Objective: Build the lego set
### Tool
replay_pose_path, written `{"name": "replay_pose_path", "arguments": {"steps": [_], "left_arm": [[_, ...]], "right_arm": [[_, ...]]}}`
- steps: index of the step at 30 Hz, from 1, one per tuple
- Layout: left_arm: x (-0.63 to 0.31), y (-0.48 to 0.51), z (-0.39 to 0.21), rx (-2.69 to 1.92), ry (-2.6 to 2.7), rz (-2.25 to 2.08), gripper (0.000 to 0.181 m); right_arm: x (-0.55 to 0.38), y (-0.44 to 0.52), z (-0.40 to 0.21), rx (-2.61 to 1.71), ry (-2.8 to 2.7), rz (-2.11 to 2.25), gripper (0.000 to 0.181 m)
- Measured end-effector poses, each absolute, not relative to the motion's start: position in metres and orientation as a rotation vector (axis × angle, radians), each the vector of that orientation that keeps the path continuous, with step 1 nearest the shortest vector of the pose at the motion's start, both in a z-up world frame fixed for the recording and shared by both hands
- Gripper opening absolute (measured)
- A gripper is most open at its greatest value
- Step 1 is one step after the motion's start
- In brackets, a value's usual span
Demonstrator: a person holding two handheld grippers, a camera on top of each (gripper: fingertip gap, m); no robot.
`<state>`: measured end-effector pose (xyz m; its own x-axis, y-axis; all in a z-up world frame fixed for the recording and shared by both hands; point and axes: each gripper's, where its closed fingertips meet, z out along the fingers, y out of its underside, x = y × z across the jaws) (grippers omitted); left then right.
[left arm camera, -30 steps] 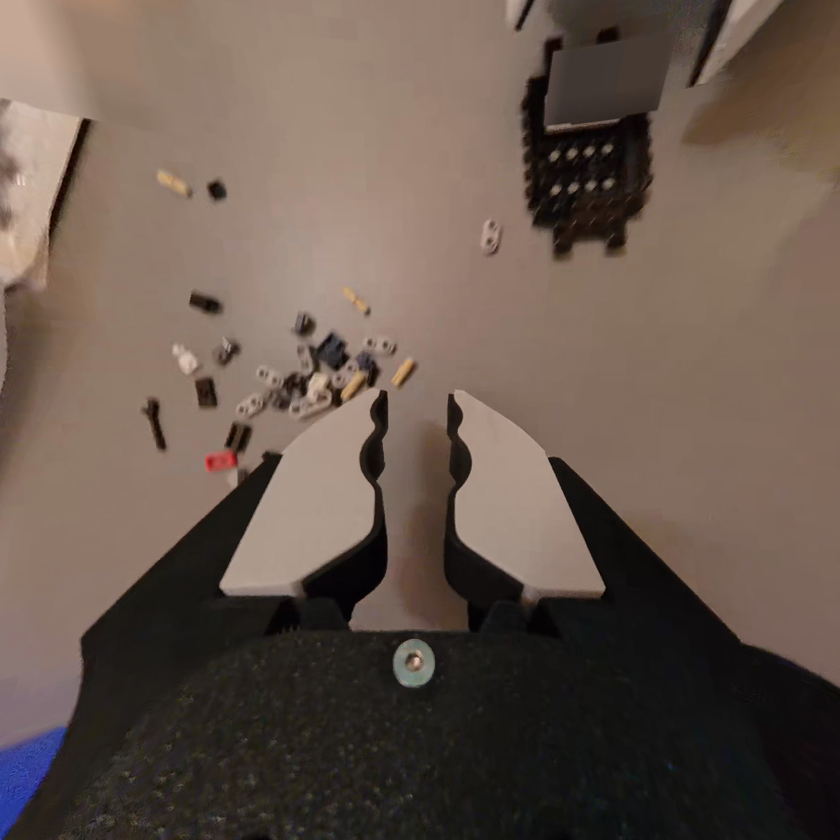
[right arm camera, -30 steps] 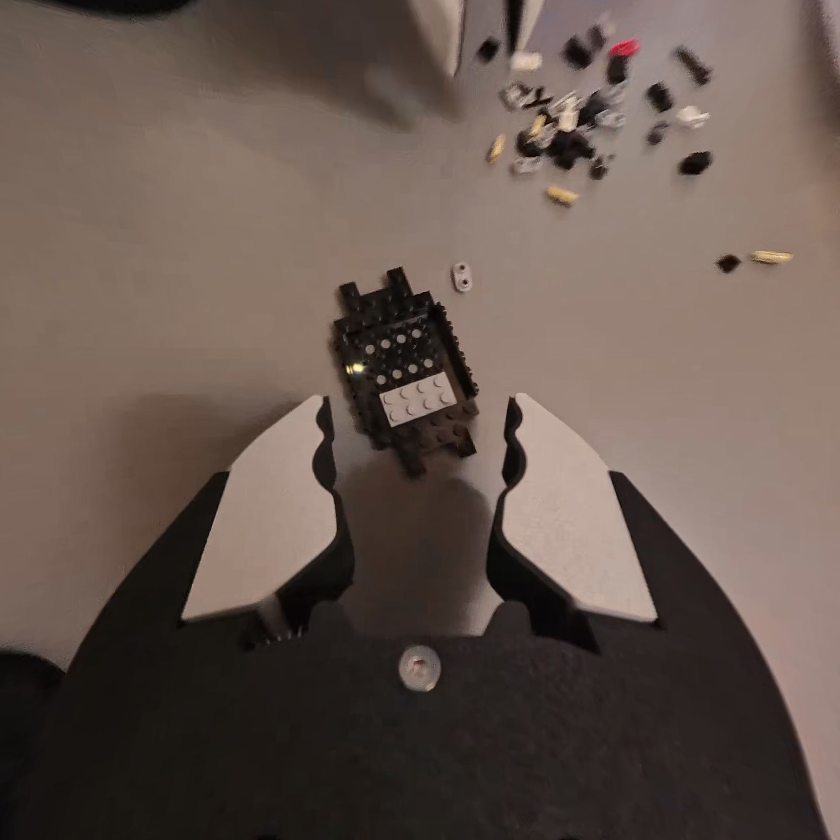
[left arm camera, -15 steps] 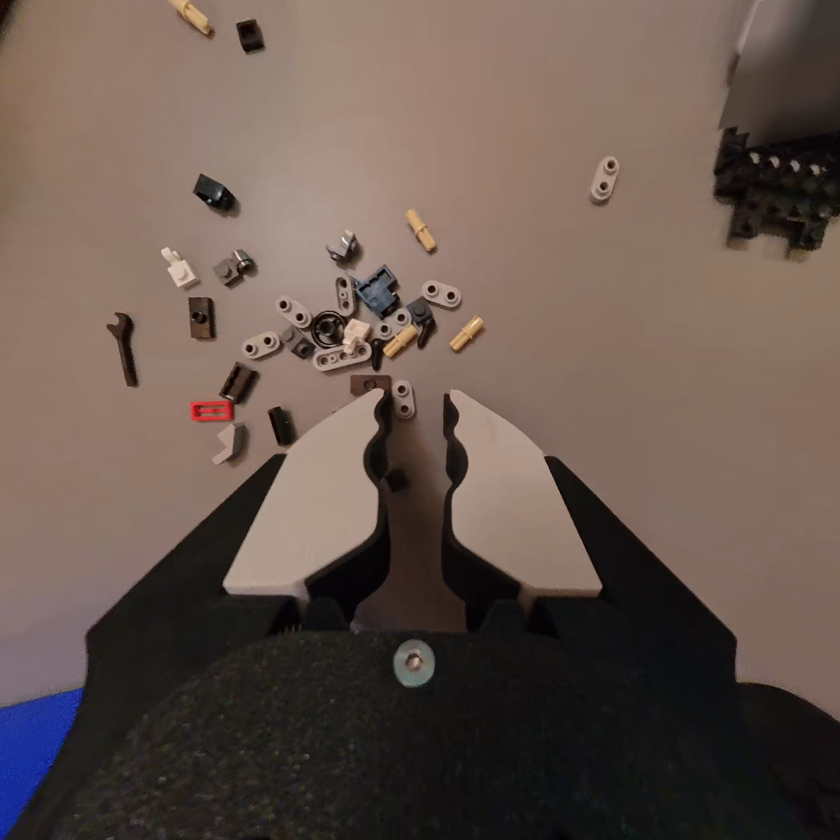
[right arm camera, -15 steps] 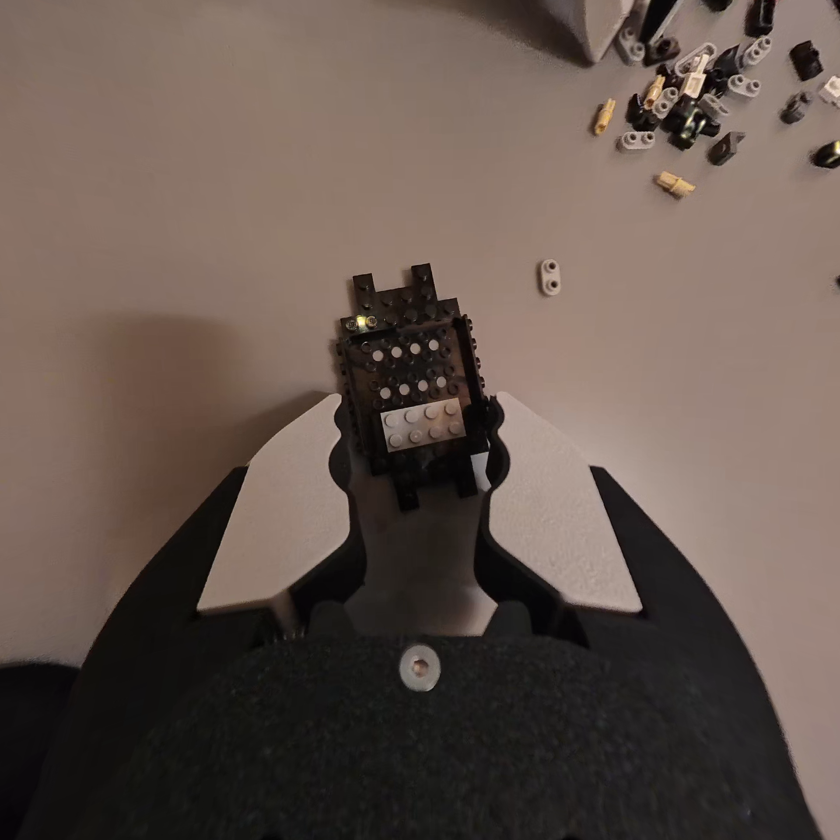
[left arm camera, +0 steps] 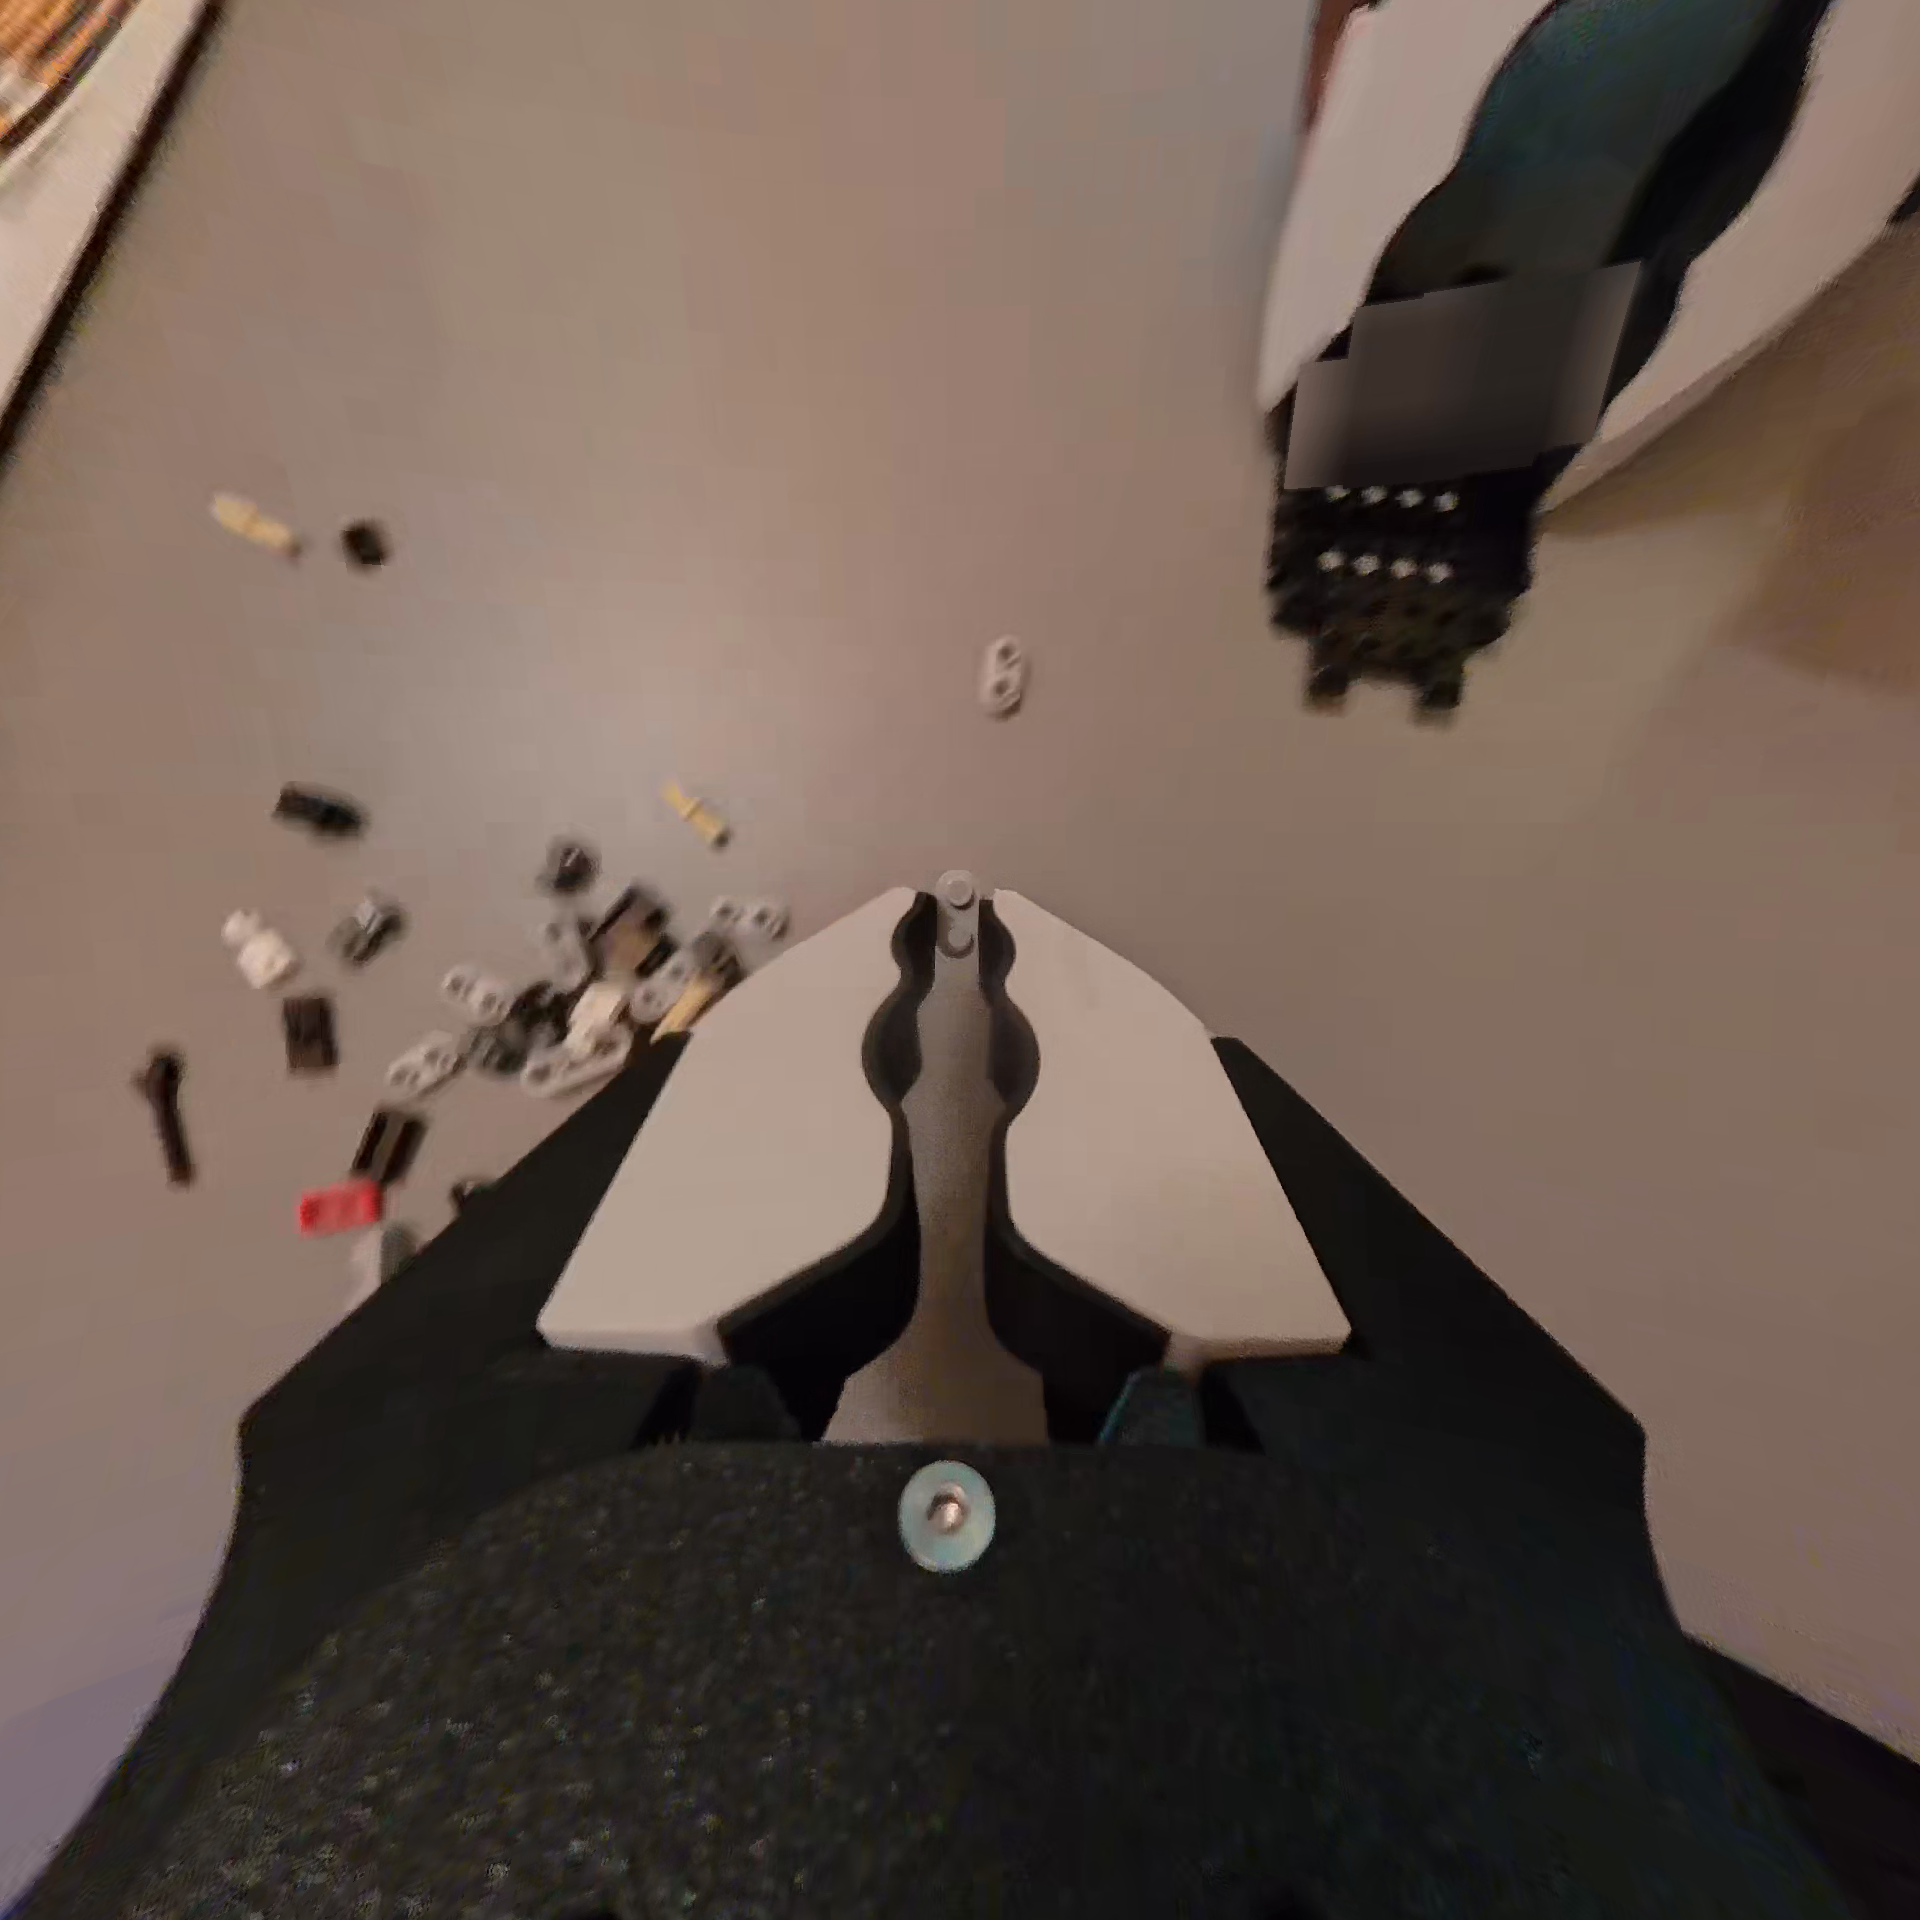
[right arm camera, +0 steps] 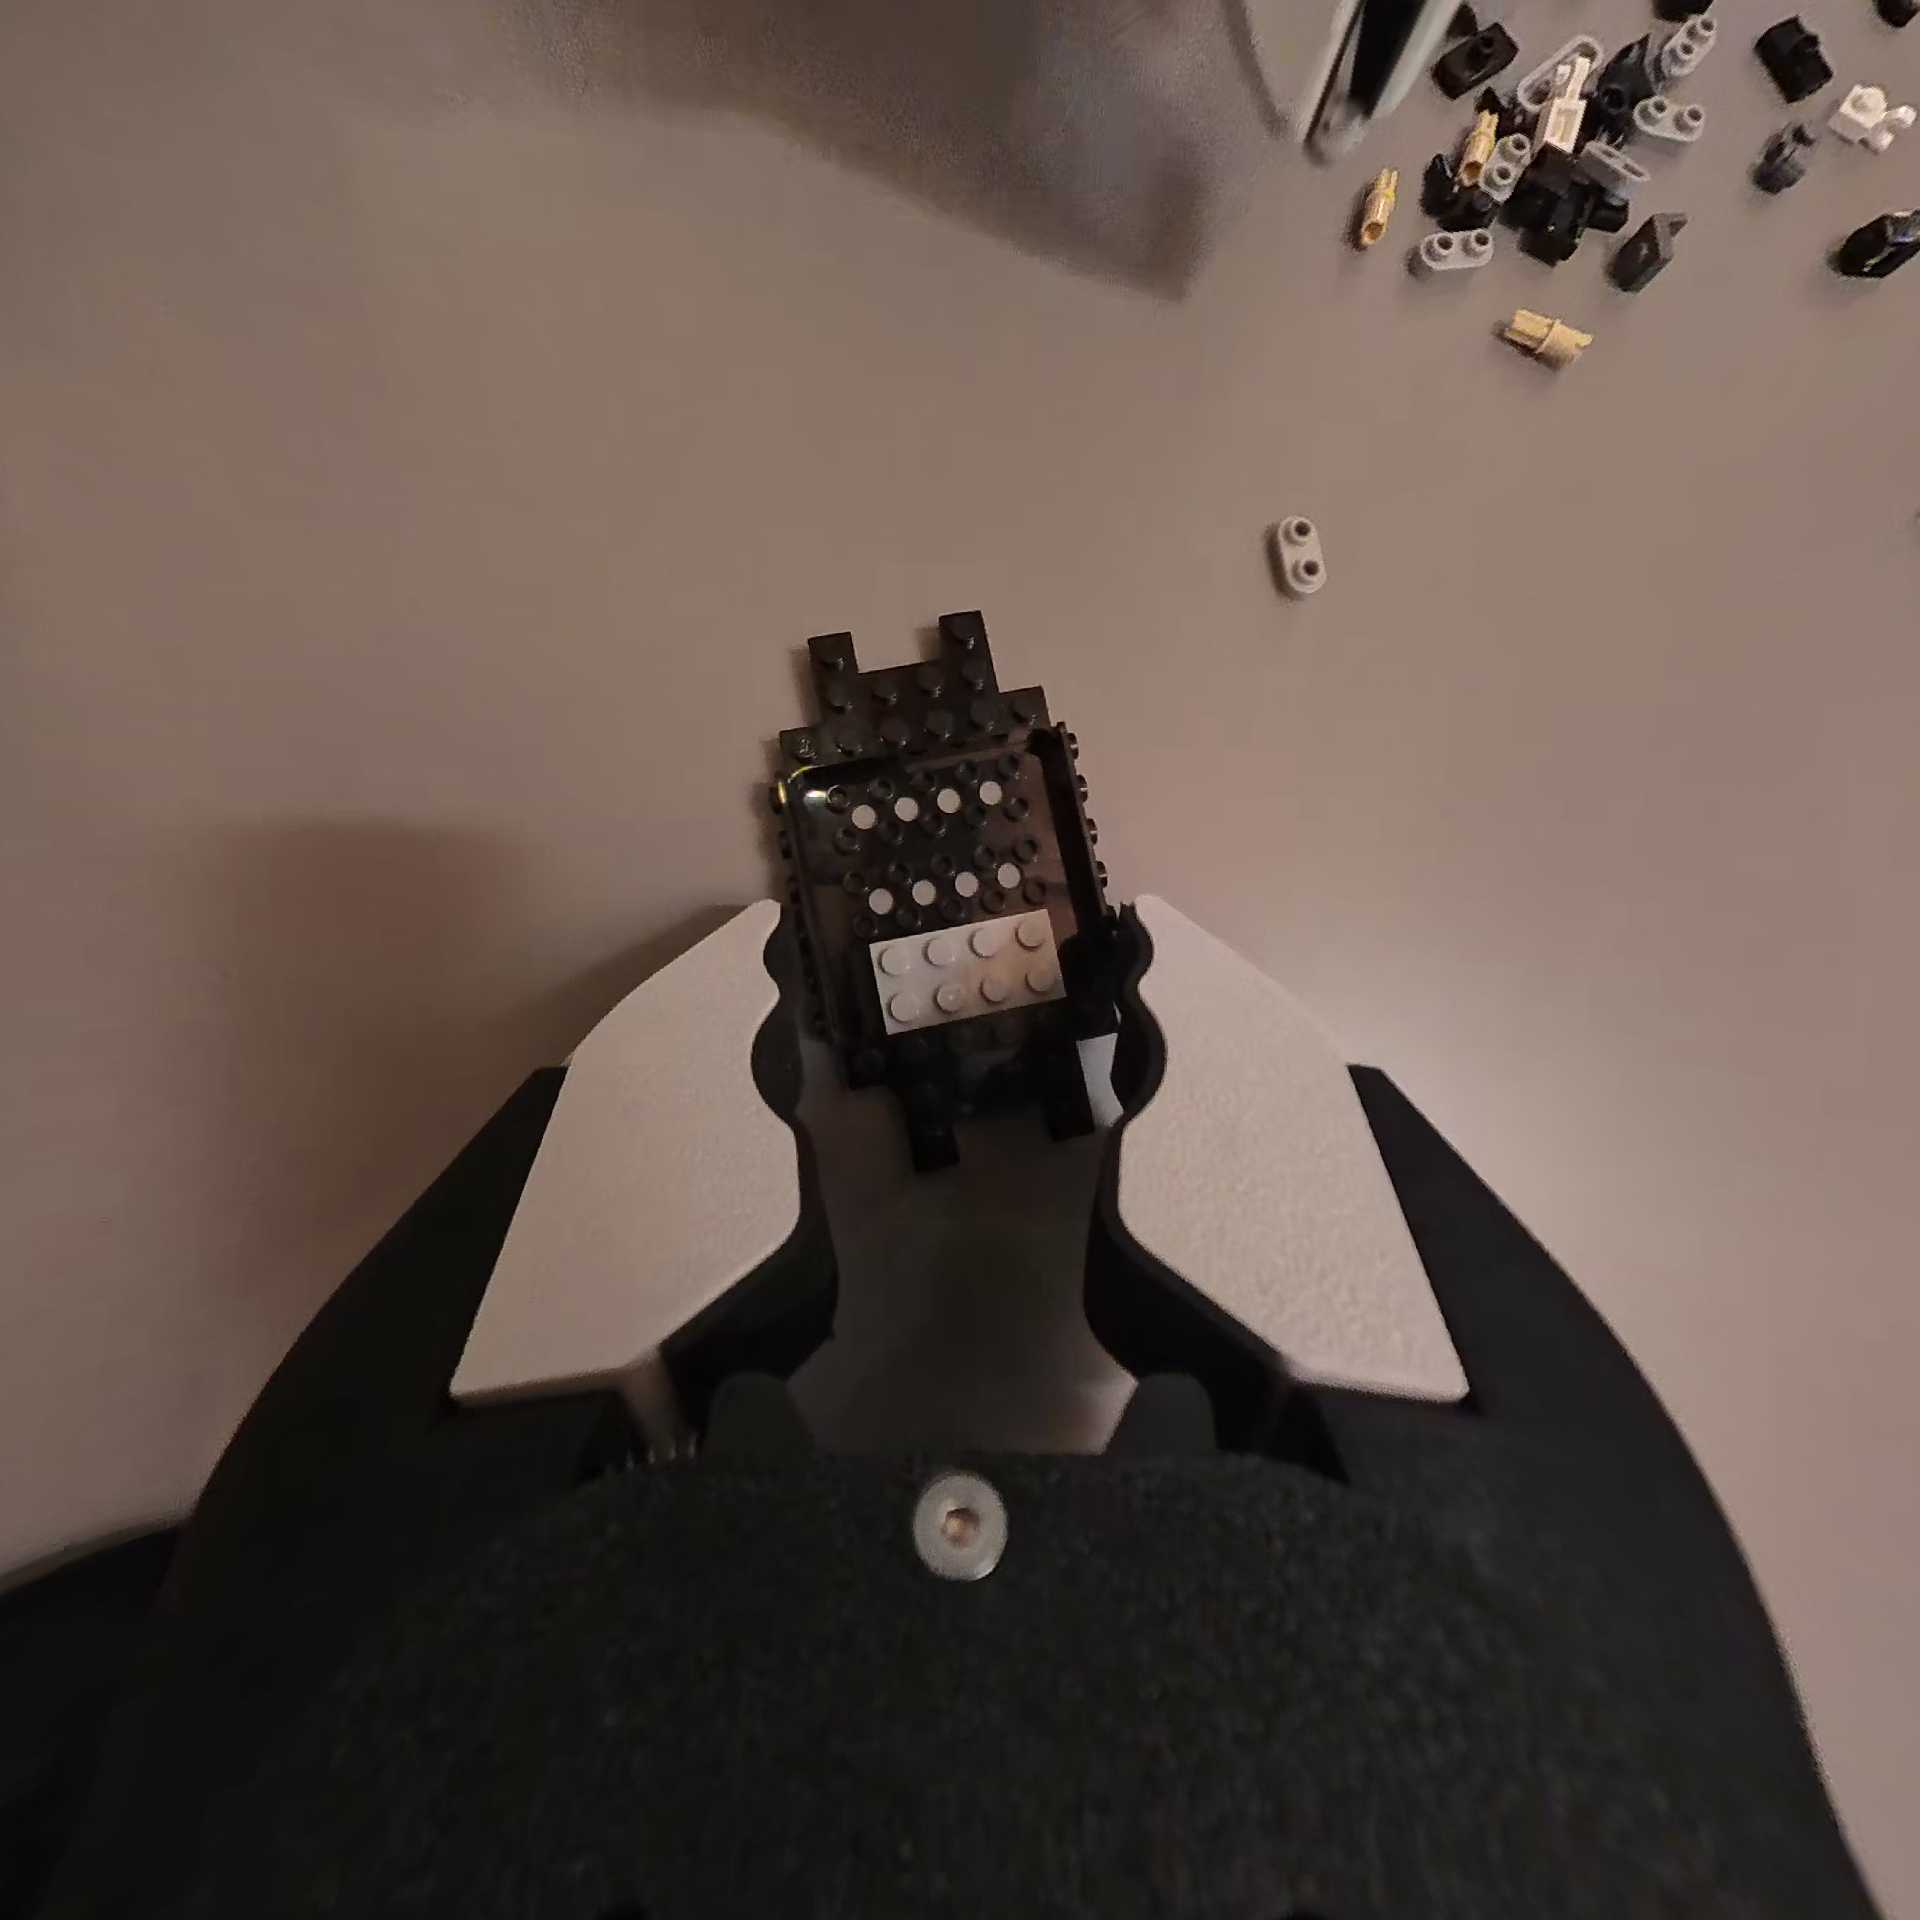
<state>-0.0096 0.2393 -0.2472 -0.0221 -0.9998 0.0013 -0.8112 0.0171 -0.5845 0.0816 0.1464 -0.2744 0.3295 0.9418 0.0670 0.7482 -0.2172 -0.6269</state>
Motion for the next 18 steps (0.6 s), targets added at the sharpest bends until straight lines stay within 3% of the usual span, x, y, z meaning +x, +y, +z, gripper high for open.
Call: {"name": "replay_pose_path", "arguments": {"steps": [12, 18], "left_arm": [[0.056, 0.206, -0.277, -1.716, 2.084, -0.560, 0.008], [0.053, 0.203, -0.266, -1.706, 2.002, -0.594, 0.019]], "right_arm": [[0.086, 0.143, -0.274, -2.037, -1.386, 0.429, 0.058], [0.085, 0.144, -0.274, -2.031, -1.373, 0.444, 0.058]]}}
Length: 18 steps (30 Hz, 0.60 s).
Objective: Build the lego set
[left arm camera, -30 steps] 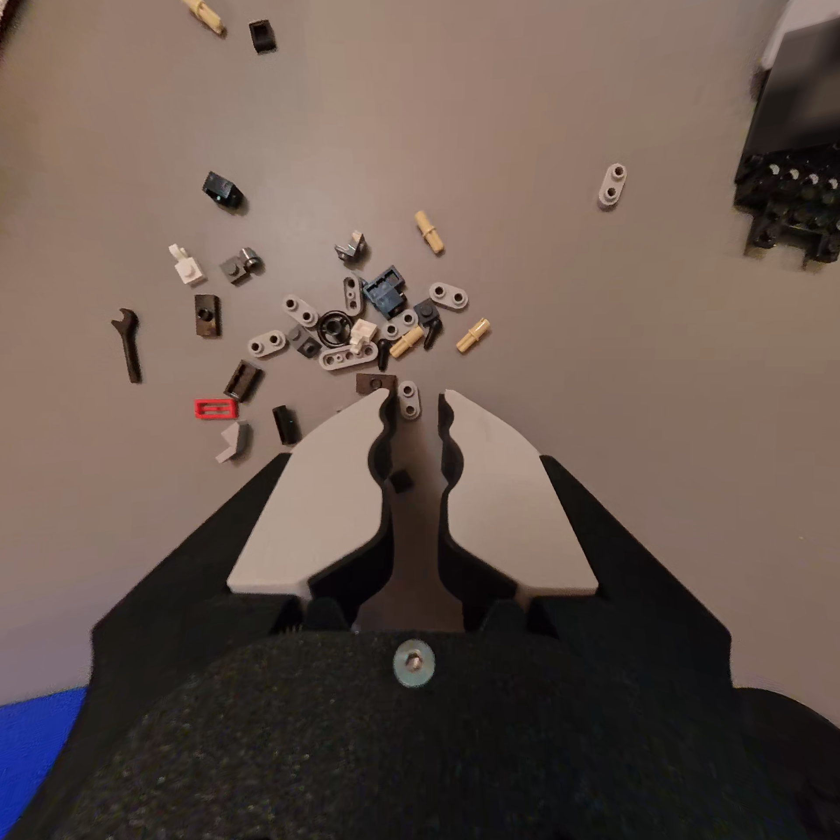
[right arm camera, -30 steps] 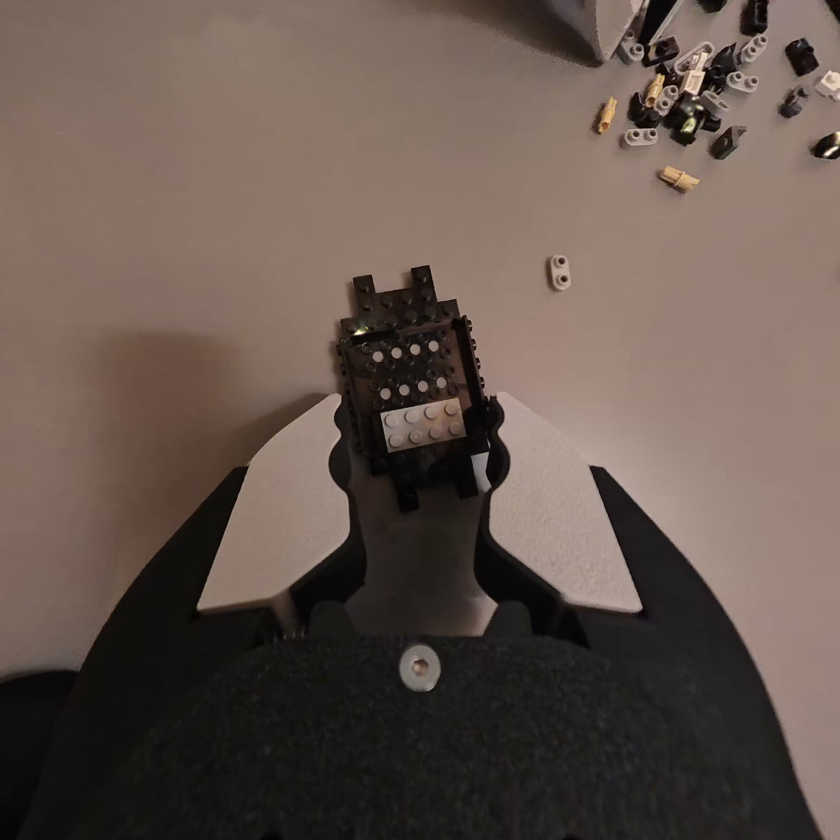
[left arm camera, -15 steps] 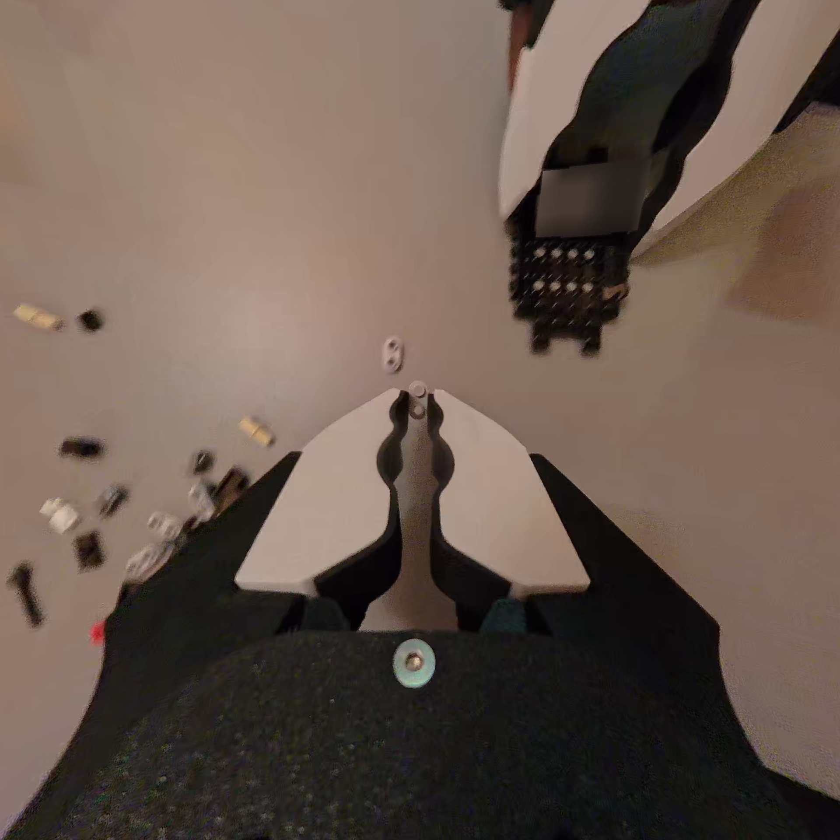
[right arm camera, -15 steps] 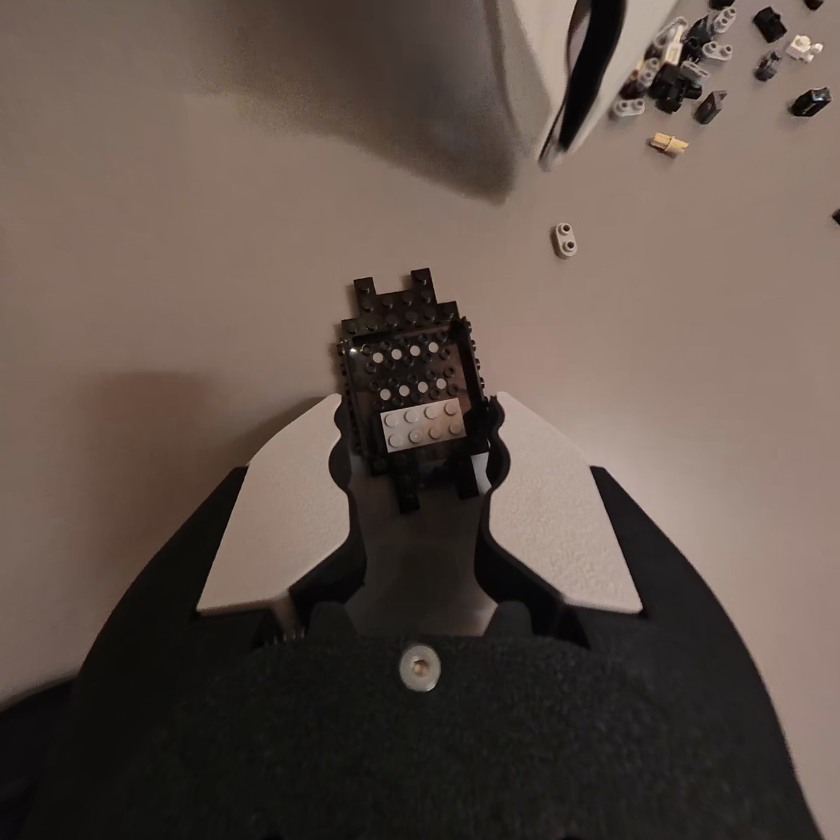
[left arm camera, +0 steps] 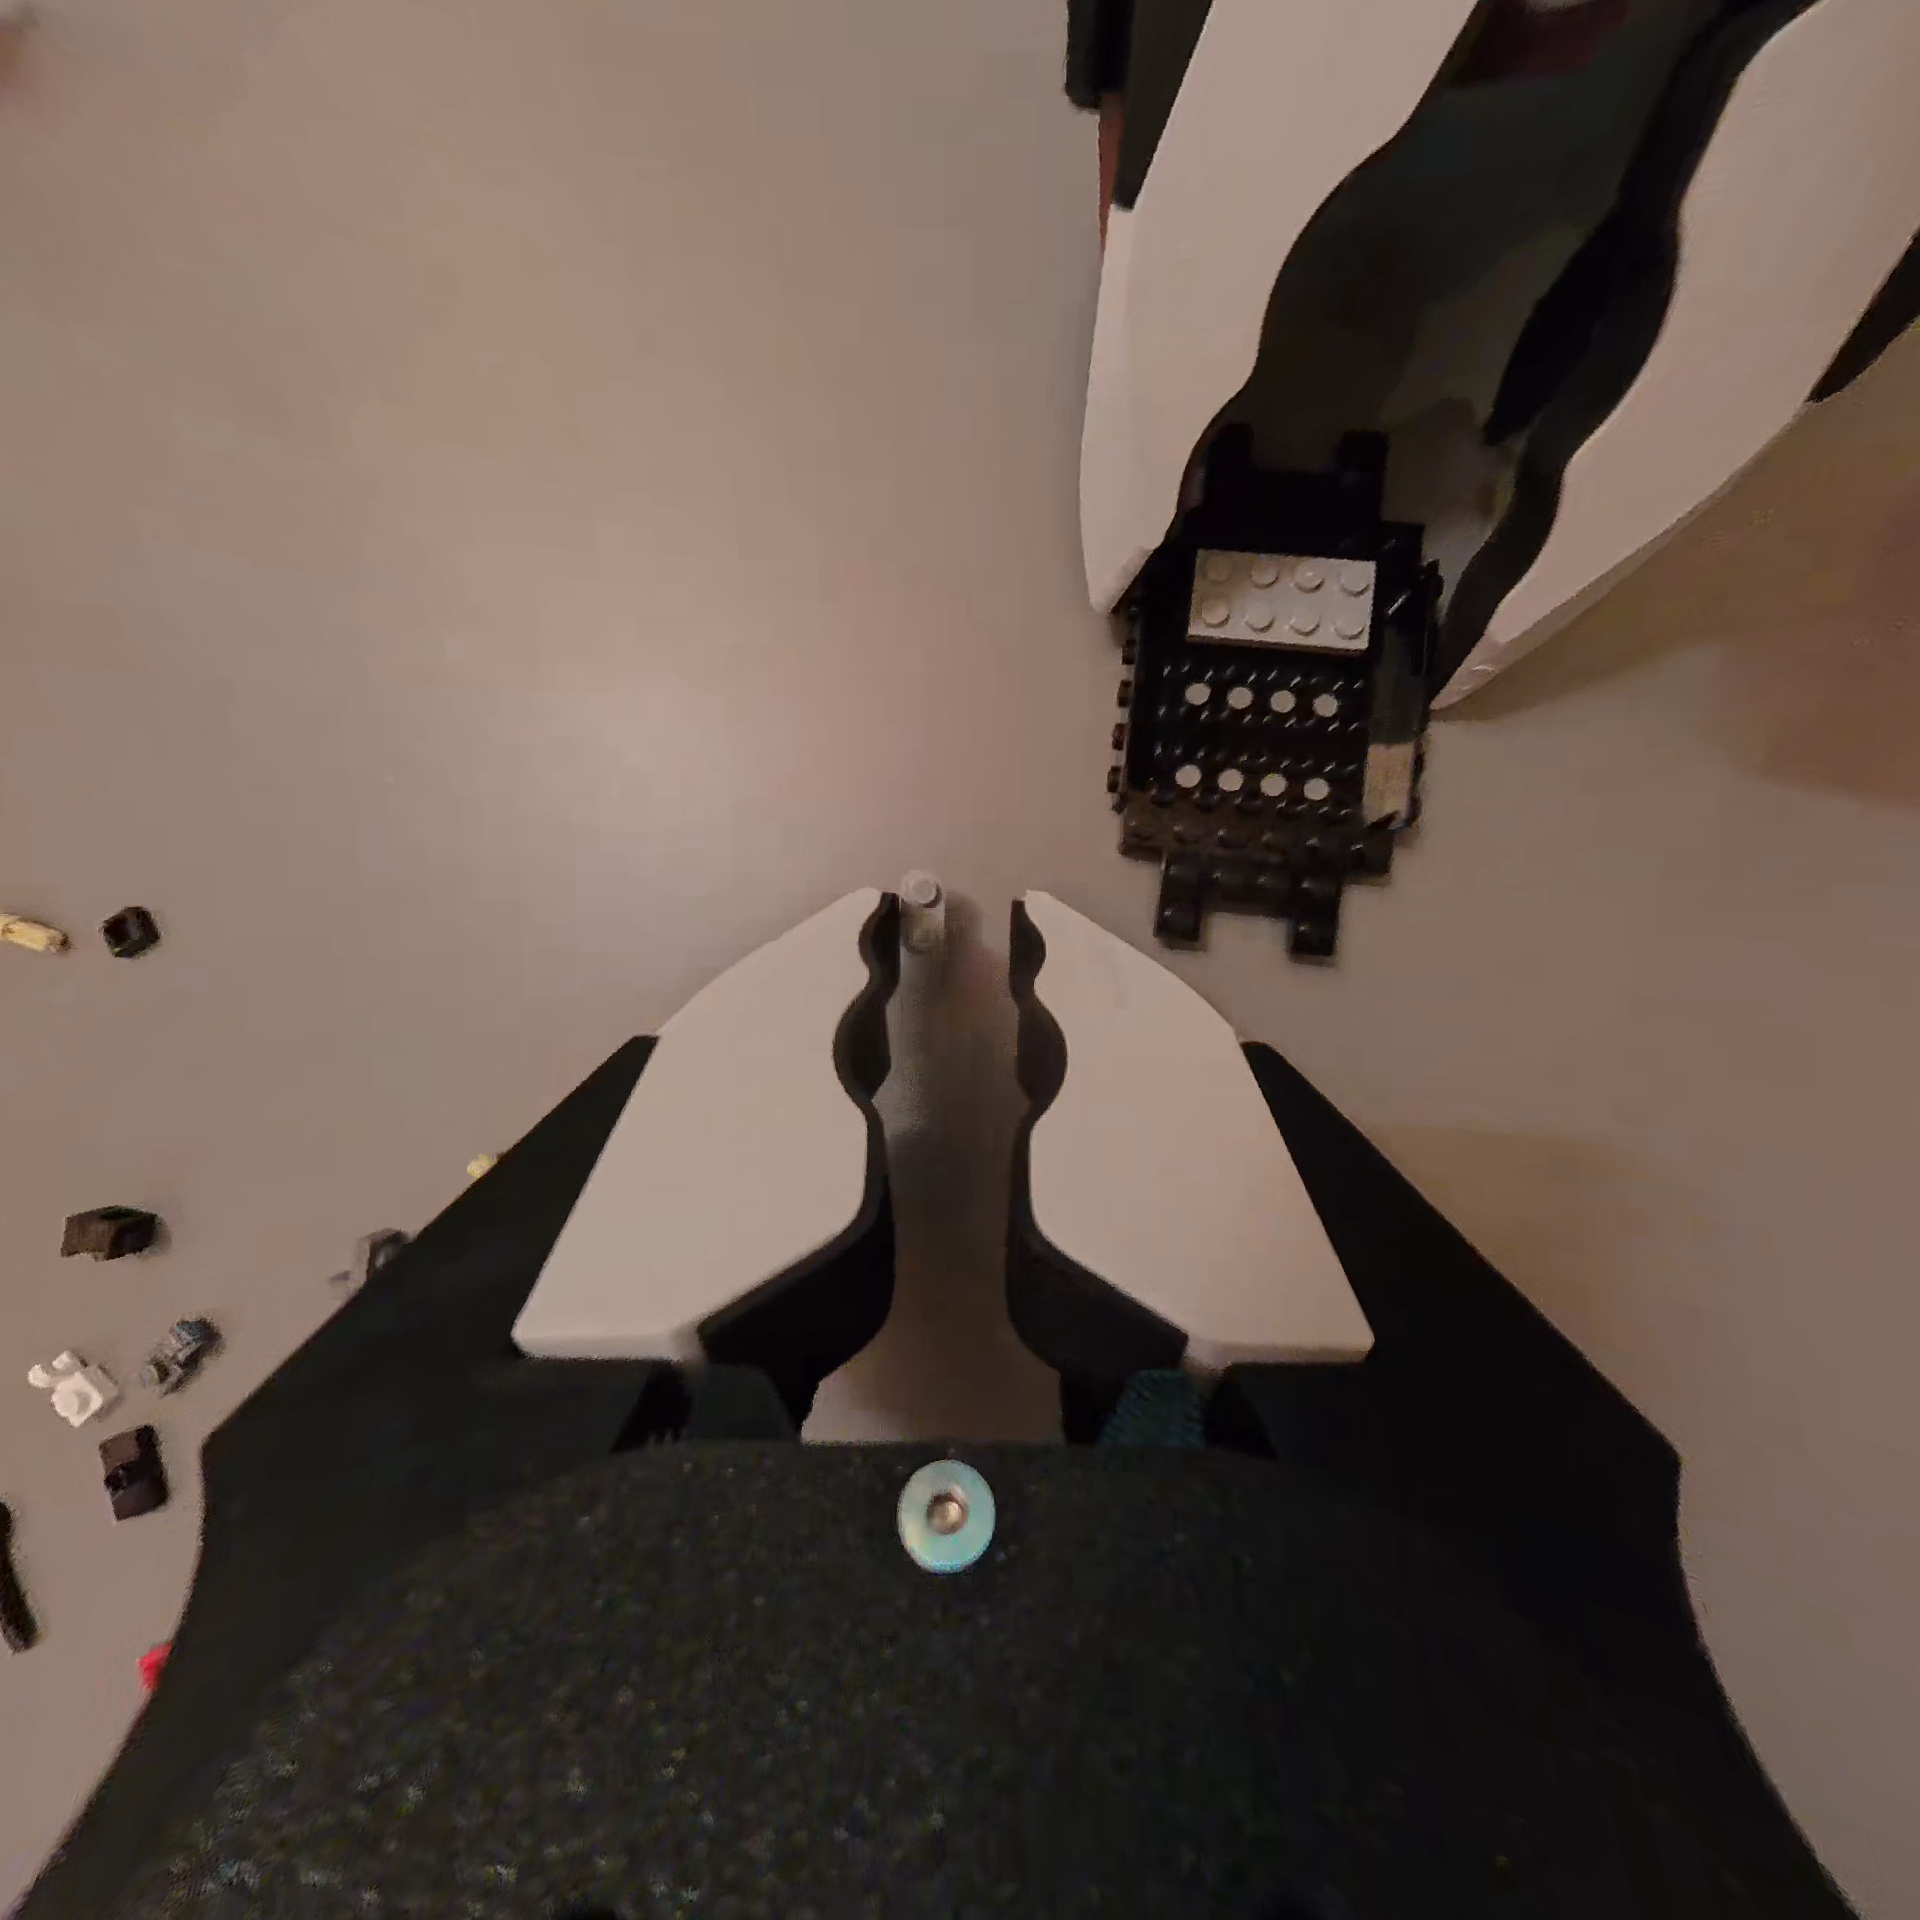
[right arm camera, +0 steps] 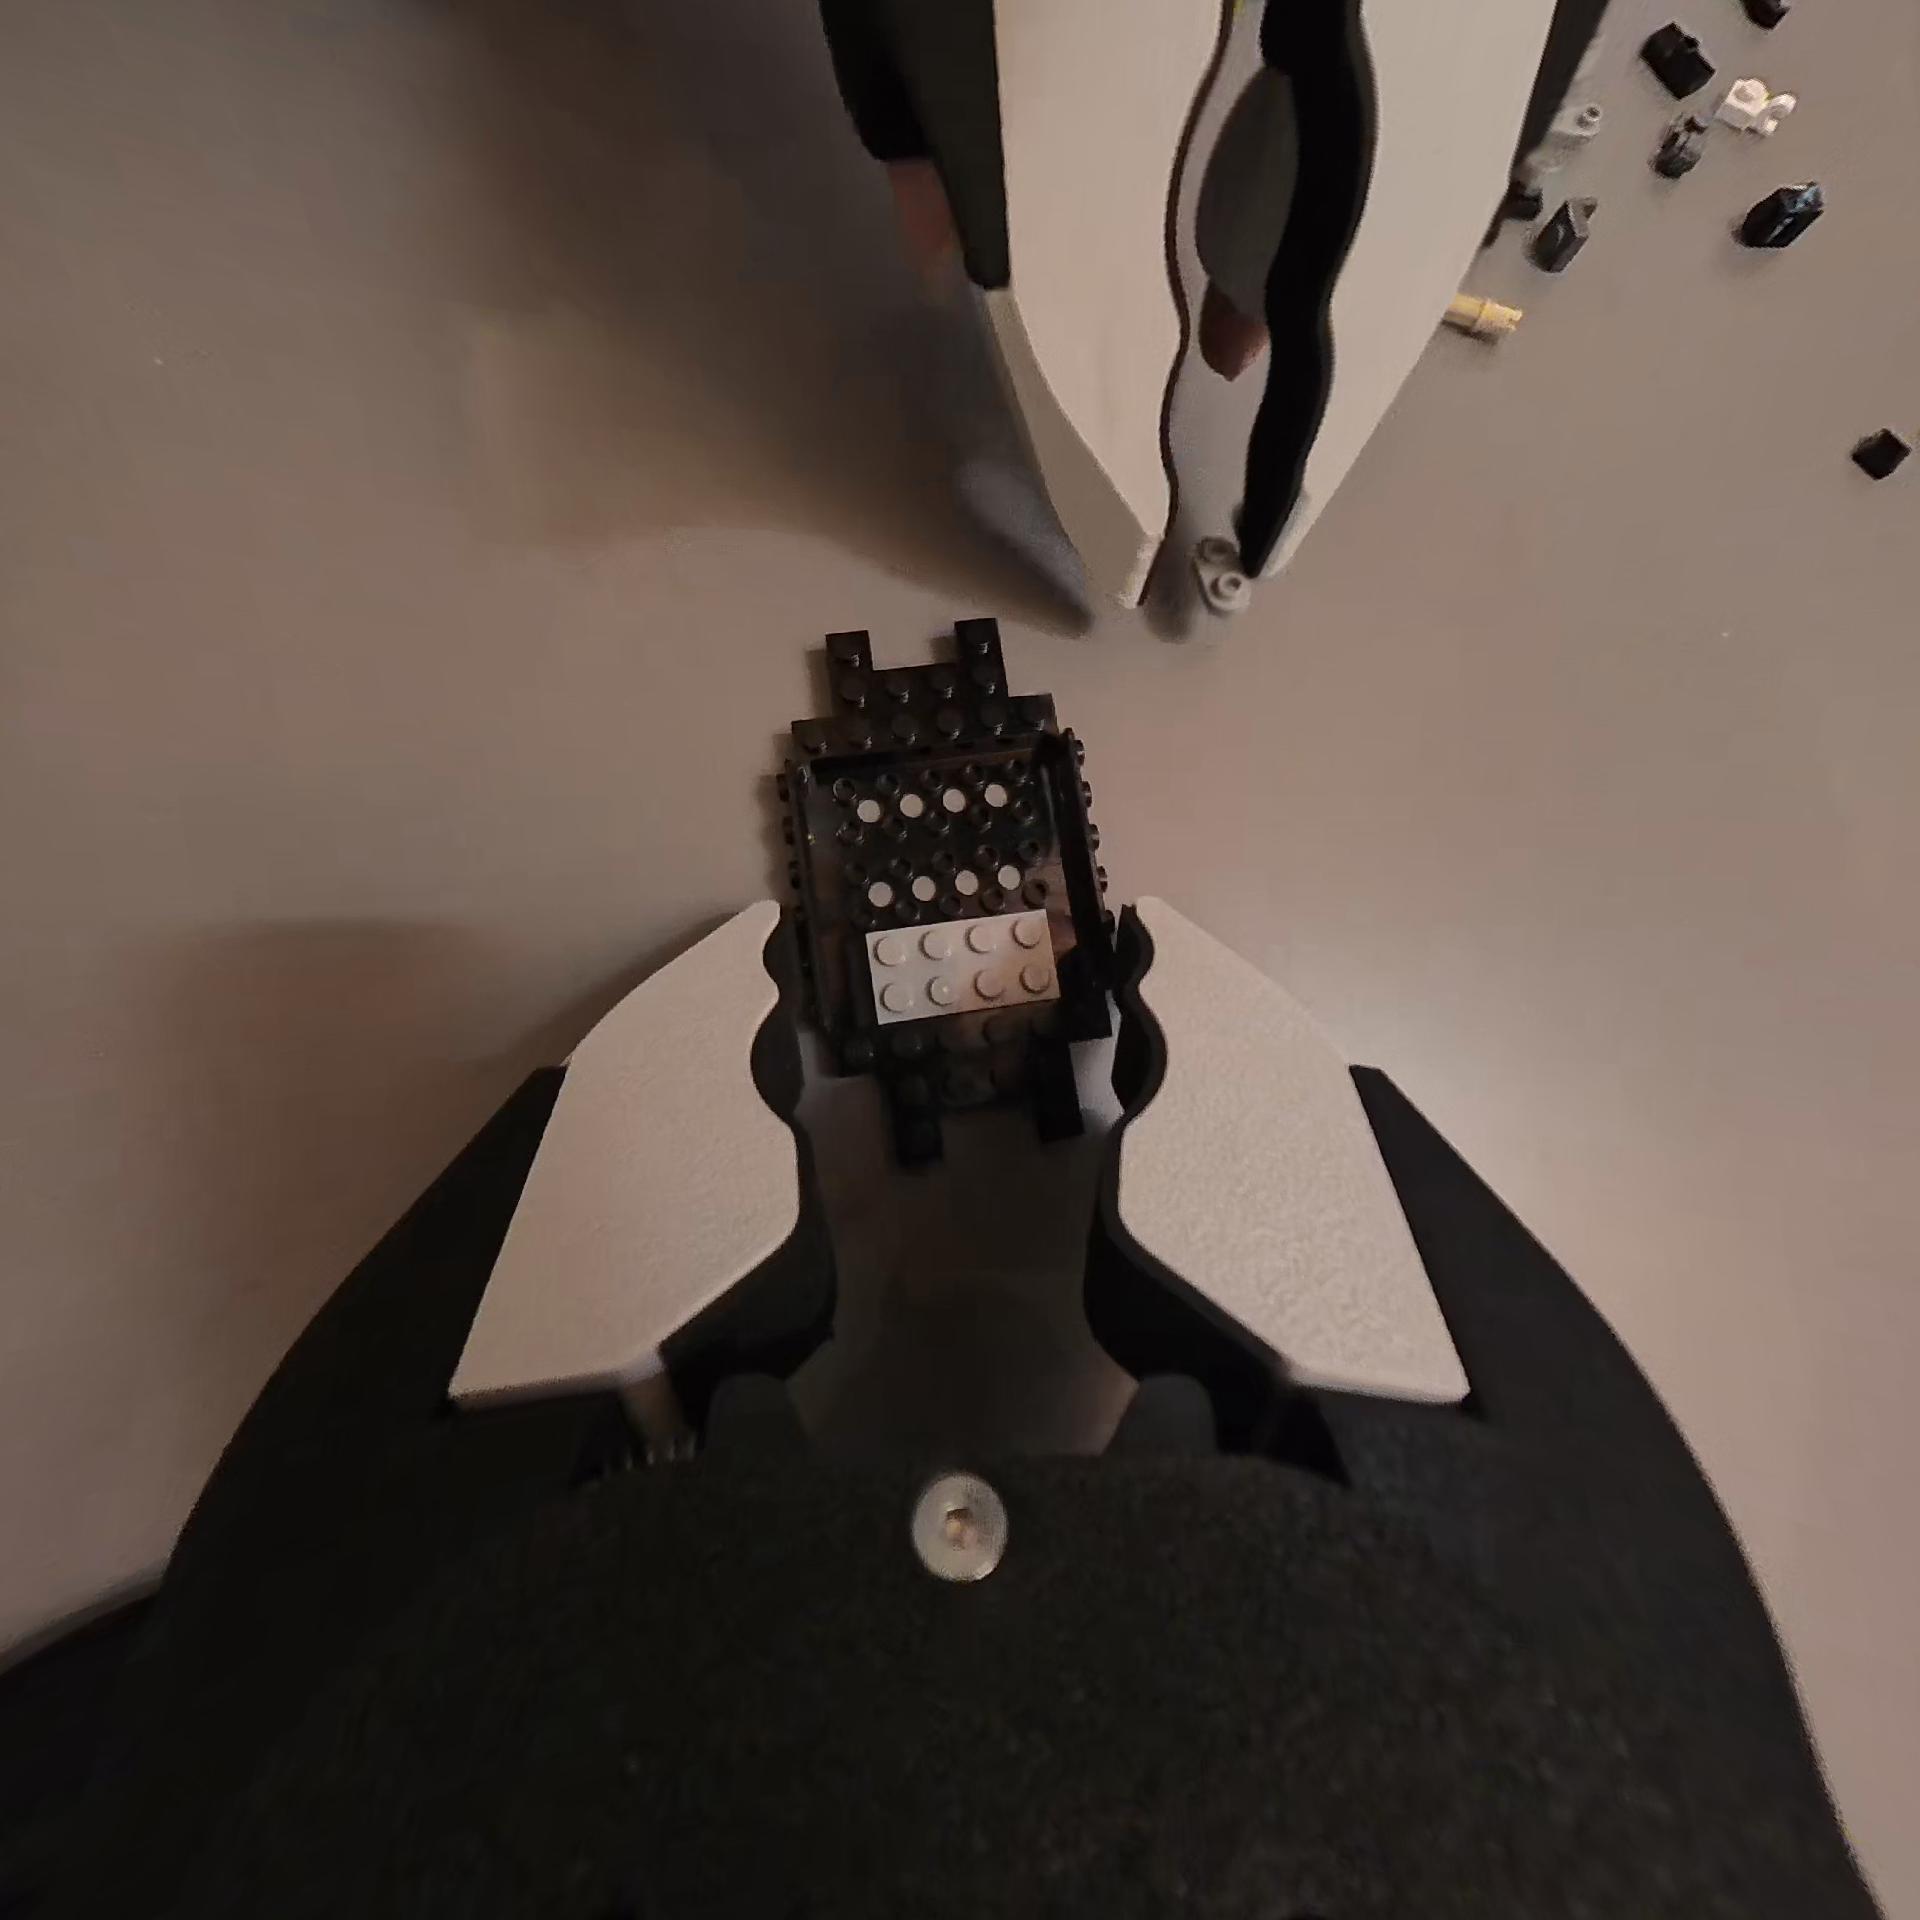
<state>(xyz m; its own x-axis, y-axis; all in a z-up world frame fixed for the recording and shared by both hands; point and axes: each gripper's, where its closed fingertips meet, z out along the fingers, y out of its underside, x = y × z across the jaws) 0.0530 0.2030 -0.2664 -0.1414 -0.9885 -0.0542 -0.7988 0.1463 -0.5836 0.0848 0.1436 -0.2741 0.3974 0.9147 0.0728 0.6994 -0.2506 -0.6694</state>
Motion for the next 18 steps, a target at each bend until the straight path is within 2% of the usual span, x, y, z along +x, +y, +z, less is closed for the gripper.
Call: {"name": "replay_pose_path", "arguments": {"steps": [18], "left_arm": [[-0.030, 0.227, -0.227, -1.819, 1.479, -0.619, 0.020]], "right_arm": [[0.098, 0.156, -0.248, -1.989, -1.105, 0.455, 0.061]]}}
